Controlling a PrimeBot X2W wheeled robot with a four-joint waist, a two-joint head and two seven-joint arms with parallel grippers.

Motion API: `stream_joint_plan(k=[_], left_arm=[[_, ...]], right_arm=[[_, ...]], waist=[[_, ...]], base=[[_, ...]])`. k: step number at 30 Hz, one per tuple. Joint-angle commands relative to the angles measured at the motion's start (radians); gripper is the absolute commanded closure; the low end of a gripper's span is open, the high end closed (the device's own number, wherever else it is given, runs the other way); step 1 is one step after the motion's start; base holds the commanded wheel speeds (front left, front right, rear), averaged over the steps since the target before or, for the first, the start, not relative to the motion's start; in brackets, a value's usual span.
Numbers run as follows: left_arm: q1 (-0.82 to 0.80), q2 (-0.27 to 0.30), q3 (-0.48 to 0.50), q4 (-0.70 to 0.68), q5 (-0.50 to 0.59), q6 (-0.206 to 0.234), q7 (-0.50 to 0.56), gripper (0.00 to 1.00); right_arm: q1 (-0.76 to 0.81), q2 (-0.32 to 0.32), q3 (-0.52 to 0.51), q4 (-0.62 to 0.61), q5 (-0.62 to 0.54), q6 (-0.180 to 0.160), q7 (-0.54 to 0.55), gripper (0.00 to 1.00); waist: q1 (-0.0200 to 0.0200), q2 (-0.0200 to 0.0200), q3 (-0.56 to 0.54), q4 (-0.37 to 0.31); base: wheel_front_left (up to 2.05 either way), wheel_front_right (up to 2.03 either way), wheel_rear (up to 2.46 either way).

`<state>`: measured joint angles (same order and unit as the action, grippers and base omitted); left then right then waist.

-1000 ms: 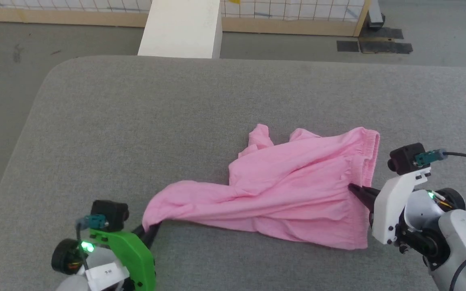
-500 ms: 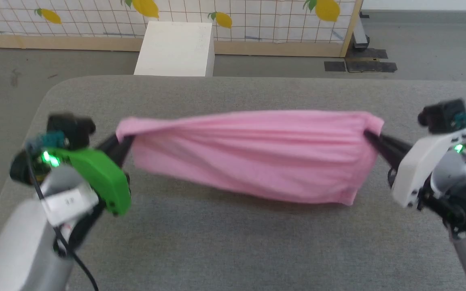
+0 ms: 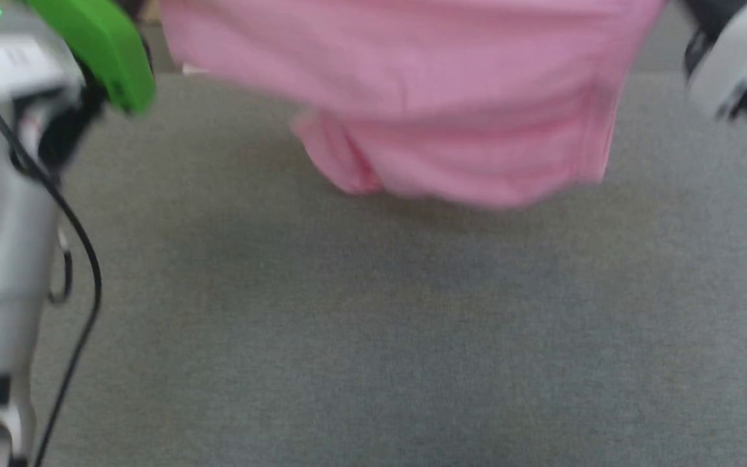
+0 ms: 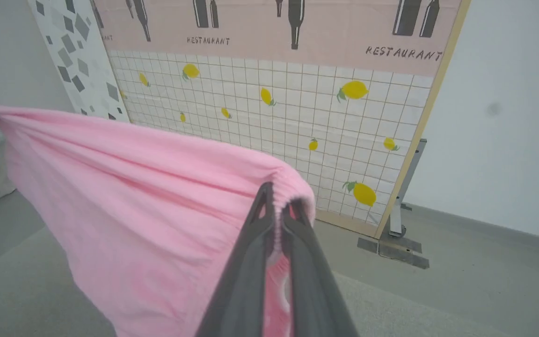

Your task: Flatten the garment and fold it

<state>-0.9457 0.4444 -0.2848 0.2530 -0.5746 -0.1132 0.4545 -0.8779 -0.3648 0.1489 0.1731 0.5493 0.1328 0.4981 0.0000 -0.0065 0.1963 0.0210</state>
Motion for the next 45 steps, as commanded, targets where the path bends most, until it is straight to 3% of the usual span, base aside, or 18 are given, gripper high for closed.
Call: stream_joint_plan(k=[1,11,22,31,37,45], left_arm=[[-0.066,0.000,0.012,0.043,0.017,0.001,-0.024,1.00],[-0.390,-0.043,0.029,0.324,0.097,0.015,-0.258,1.00],[-0.401,-0.107,0.028,0.602,0.090,0.009,-0.477,1.00],[-0.215,-0.161,-0.005,0.703,0.028,-0.015,-0.589,1.00],[0.009,-0.163,-0.048,0.667,-0.012,-0.017,-0.643,1.00],[0.365,-0.119,-0.073,0.487,-0.035,0.007,-0.666,1.00]], right_arm=[[-0.062,-0.001,-0.005,0.027,-0.016,-0.002,-0.018,1.00],[-0.409,0.054,0.063,0.230,-0.125,-0.002,-0.230,1.00],[-0.469,0.153,0.175,0.499,-0.171,-0.002,-0.420,1.00],[-0.288,0.131,0.309,0.554,-0.085,-0.002,-0.528,1.00],[-0.045,0.086,0.371,0.449,-0.021,-0.002,-0.597,1.00],[0.316,0.031,0.362,0.253,-0.002,-0.002,-0.598,1.00]], waist=[[0.0000,0.0065,0.126,-0.025],[0.0000,0.0065,0.324,-0.064],[0.0000,0.0065,0.381,-0.064],[0.0000,0.0065,0.293,-0.031],[0.0000,0.0065,0.186,-0.027],[0.0000,0.0065,0.025,-0.023]], base=[[0.00,0.00,0.00],[0.00,0.00,0.00],[0.00,0.00,0.00],[0.00,0.00,0.00],[0.00,0.00,0.00],[0.00,0.00,0.00]])
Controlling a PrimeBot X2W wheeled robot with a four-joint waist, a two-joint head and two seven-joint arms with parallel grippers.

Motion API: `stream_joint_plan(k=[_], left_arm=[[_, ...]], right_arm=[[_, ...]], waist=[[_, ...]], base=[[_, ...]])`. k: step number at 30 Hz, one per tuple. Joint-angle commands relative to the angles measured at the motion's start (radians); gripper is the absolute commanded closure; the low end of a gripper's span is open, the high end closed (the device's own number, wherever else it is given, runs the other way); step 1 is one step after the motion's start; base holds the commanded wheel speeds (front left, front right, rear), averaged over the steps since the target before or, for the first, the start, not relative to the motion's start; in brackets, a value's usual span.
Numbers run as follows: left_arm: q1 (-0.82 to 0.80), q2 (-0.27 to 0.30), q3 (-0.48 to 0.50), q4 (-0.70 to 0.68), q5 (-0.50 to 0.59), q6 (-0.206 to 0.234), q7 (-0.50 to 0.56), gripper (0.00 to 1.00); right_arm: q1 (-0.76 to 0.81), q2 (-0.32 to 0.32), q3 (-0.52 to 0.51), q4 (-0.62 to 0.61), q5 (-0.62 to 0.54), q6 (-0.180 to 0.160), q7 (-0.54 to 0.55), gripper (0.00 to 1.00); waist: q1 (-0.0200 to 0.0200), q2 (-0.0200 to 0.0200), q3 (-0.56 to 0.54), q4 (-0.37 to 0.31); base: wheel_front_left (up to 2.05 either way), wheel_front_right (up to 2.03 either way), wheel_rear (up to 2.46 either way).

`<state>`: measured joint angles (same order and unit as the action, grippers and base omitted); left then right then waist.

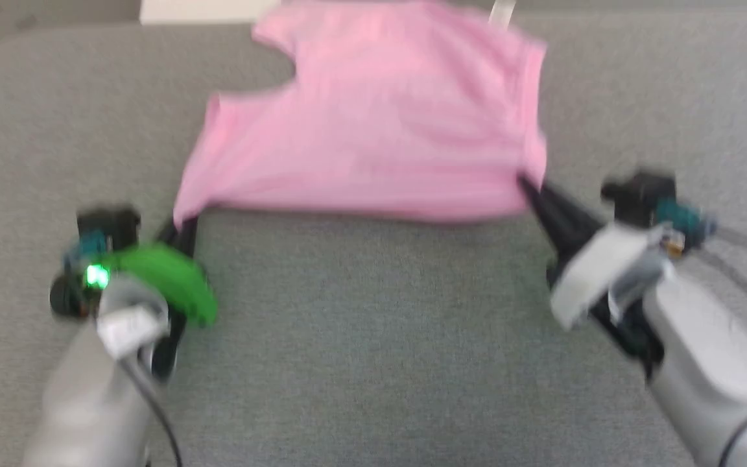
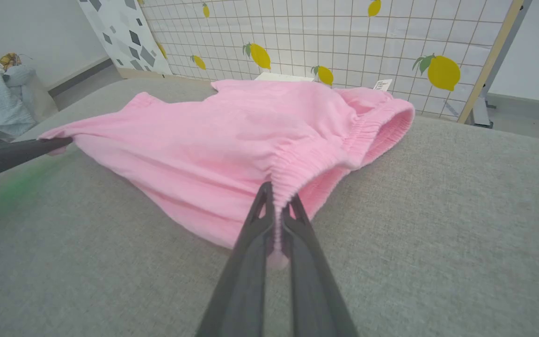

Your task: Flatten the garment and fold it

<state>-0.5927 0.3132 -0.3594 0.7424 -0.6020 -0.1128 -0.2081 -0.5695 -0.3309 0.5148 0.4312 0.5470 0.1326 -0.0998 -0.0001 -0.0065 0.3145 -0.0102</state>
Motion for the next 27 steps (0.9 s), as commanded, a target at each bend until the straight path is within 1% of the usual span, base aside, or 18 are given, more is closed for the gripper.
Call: stream_joint_plan(k=[1,4,6,11,13,17,19,22,27], left_arm=[[0.062,0.023,-0.001,-0.040,-0.005,0.024,0.004,1.00],[0.192,0.051,-0.005,-0.169,-0.006,0.069,0.039,1.00],[0.286,0.073,-0.003,-0.278,-0.016,0.108,0.083,1.00],[0.521,0.152,0.010,-0.600,-0.025,0.233,0.210,1.00],[0.606,0.174,0.017,-0.718,-0.038,0.280,0.261,1.00],[0.762,0.222,0.030,-0.901,-0.057,0.361,0.352,1.00],[0.824,0.240,0.037,-0.967,-0.068,0.391,0.384,1.00],[0.903,0.255,0.044,-1.042,-0.094,0.422,0.424,1.00],[0.987,0.269,0.046,-1.117,-0.131,0.450,0.472,1.00]], right_arm=[[0.055,-0.006,-0.013,-0.034,-0.001,-0.002,0.010,1.00],[0.184,-0.010,-0.046,-0.111,-0.007,-0.002,0.063,1.00],[0.274,-0.006,-0.075,-0.171,-0.015,-0.002,0.103,1.00],[0.481,0.019,-0.170,-0.338,-0.069,-0.002,0.202,1.00],[0.554,0.032,-0.202,-0.402,-0.086,-0.002,0.245,1.00],[0.689,0.059,-0.268,-0.512,-0.122,-0.002,0.326,1.00],[0.752,0.072,-0.295,-0.555,-0.131,-0.002,0.366,1.00],[0.837,0.091,-0.335,-0.604,-0.145,-0.002,0.420,1.00],[0.934,0.118,-0.387,-0.657,-0.156,-0.002,0.487,1.00]], waist=[[0.0001,0.0065,-0.113,0.009],[0.0001,0.0065,-0.157,0.015],[0.0001,0.0065,-0.185,0.016],[0.0001,0.0065,-0.230,0.018],[0.0001,0.0065,-0.238,0.021],[0.0001,0.0065,-0.256,0.027],[0.0001,0.0065,-0.258,0.033],[0.0001,0.0065,-0.261,0.041],[0.0001,0.0065,-0.255,0.048]], base=[[0.00,0.00,0.00],[0.00,0.00,0.00],[0.00,0.00,0.00],[0.00,0.00,0.00],[0.00,0.00,0.00],[0.00,0.00,0.00],[0.00,0.00,0.00],[0.00,0.00,0.00],[0.00,0.00,0.00]])
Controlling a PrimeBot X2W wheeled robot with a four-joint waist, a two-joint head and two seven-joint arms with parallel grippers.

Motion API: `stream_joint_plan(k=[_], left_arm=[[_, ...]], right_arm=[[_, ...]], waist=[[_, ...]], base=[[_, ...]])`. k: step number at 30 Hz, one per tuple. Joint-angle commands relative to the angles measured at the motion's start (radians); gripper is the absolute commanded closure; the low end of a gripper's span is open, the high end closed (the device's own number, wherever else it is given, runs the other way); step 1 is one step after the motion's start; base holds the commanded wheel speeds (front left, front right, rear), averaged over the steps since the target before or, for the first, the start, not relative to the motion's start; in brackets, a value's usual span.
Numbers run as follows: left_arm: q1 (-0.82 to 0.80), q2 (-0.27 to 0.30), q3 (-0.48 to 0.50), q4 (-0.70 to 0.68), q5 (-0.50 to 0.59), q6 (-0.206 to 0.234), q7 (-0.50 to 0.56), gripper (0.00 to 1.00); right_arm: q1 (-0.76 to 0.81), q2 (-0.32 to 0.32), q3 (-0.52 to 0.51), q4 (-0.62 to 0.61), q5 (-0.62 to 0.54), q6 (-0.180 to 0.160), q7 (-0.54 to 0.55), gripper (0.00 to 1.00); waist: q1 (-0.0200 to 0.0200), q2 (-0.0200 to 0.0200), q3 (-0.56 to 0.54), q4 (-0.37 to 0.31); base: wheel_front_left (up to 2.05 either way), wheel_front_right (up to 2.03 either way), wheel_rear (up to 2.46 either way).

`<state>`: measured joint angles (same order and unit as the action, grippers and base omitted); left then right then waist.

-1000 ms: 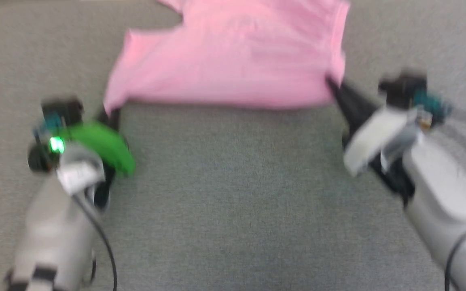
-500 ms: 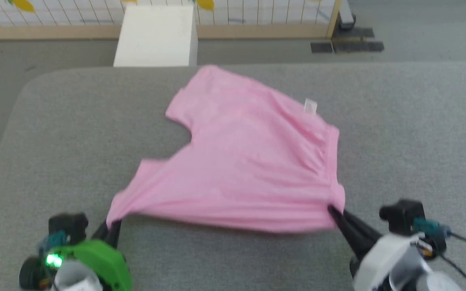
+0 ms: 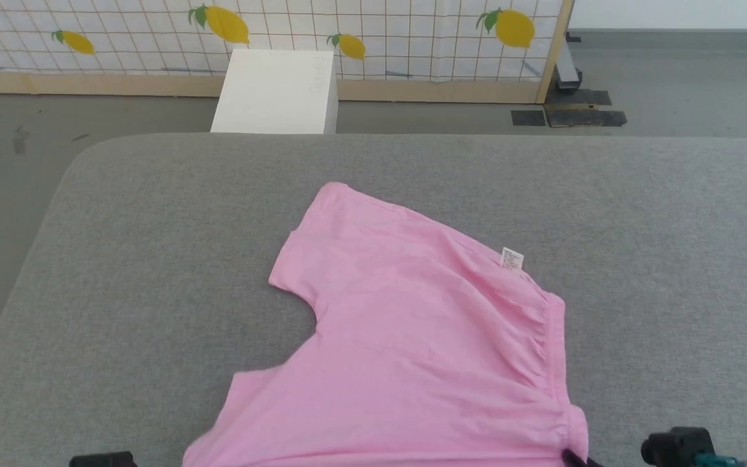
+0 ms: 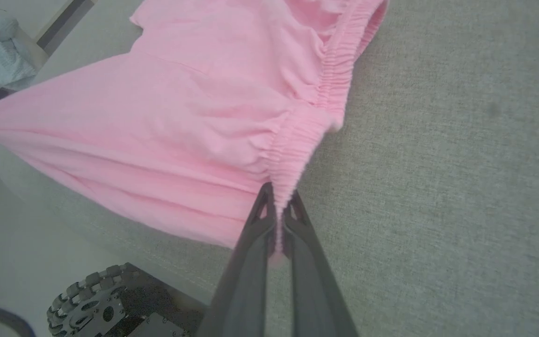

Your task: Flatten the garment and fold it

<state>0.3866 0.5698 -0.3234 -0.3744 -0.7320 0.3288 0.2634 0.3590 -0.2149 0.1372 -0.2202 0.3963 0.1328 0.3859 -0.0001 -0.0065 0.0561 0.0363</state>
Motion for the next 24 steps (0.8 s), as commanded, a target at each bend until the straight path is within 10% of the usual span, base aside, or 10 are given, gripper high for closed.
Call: stream_joint_plan(k=[1,24], left_arm=[[0.011,0.013,0.012,-0.010,-0.004,0.009,0.000,1.00],[-0.827,0.037,-0.100,0.384,0.006,-0.329,0.246,1.00]], right_arm=[[0.015,0.009,-0.017,-0.017,-0.006,-0.002,0.008,1.00],[-0.498,0.015,-0.016,0.058,0.071,-0.002,0.275,1.00]], waist=[[0.0001,0.0065,0.007,0.002],[0.0001,0.0065,0.257,-0.074]], base=[[0.00,0.00,0.00],[0.00,0.00,0.00]])
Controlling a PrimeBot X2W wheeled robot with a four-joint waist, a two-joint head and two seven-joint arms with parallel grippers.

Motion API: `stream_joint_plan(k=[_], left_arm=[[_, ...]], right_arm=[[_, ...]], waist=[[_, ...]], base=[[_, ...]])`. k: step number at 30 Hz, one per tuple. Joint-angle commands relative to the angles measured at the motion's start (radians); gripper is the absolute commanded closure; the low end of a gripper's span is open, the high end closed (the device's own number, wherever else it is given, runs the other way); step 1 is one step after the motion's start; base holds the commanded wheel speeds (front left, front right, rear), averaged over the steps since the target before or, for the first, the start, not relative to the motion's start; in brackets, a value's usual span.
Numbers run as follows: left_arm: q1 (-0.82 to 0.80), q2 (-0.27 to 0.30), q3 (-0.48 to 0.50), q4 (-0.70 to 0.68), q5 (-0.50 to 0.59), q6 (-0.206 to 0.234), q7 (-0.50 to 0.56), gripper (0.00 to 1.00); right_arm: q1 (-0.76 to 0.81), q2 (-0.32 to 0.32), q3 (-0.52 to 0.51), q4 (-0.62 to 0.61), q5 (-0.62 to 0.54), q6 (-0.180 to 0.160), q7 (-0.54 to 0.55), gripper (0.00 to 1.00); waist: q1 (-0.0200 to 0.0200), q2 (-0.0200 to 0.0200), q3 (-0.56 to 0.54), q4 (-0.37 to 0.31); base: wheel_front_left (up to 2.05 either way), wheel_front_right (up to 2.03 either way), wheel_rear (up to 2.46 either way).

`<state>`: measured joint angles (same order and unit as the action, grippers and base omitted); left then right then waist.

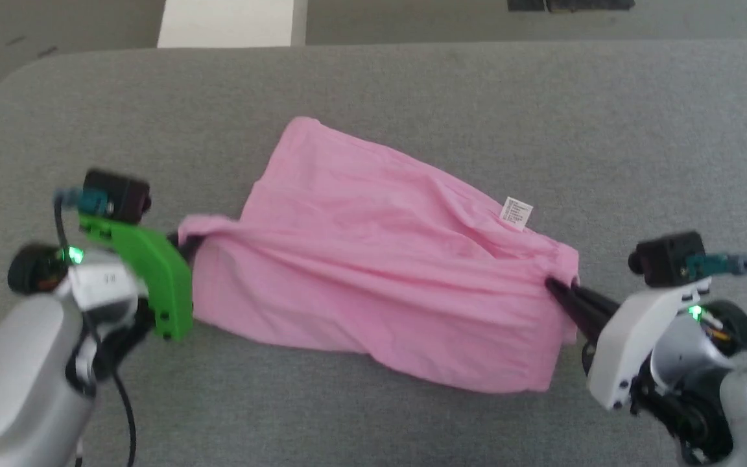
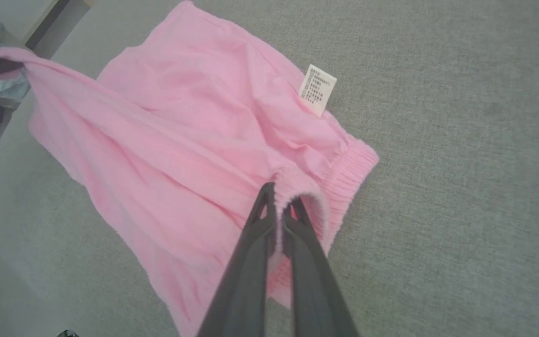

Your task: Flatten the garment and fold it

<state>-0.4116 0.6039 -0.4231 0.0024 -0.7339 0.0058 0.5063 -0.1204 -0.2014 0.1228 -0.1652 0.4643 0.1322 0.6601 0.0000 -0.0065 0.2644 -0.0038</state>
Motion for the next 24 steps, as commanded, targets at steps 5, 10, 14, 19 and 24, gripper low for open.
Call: stream_joint_plan(k=[5,10,14,19,24], left_arm=[[-0.235,-0.027,-0.033,0.138,0.016,-0.061,0.084,1.00],[-0.395,-0.045,-0.060,0.276,0.016,-0.098,0.146,1.00],[-0.489,-0.067,-0.077,0.385,0.014,-0.113,0.167,1.00],[-0.562,-0.094,-0.090,0.510,0.013,-0.123,0.148,1.00],[-0.591,-0.124,-0.101,0.627,-0.005,-0.129,0.133,0.00]], right_arm=[[-0.136,0.013,0.007,0.041,0.010,-0.002,-0.002,1.00],[-0.231,0.029,0.018,0.096,0.022,-0.002,-0.023,1.00],[-0.282,0.040,0.033,0.141,0.033,-0.002,-0.044,1.00],[-0.325,0.051,0.058,0.207,0.045,-0.002,-0.075,1.00],[-0.345,0.051,0.092,0.273,0.057,-0.002,-0.111,0.00]], waist=[[0.0000,0.0065,0.104,-0.074],[0.0000,0.0065,0.150,-0.117],[0.0000,0.0065,0.176,-0.143],[0.0000,0.0065,0.193,-0.165],[0.0000,0.0065,0.195,-0.172]], base=[[0.00,0.00,0.00],[0.00,0.00,0.00],[0.00,0.00,0.00],[0.00,0.00,0.00],[0.00,0.00,0.00]])
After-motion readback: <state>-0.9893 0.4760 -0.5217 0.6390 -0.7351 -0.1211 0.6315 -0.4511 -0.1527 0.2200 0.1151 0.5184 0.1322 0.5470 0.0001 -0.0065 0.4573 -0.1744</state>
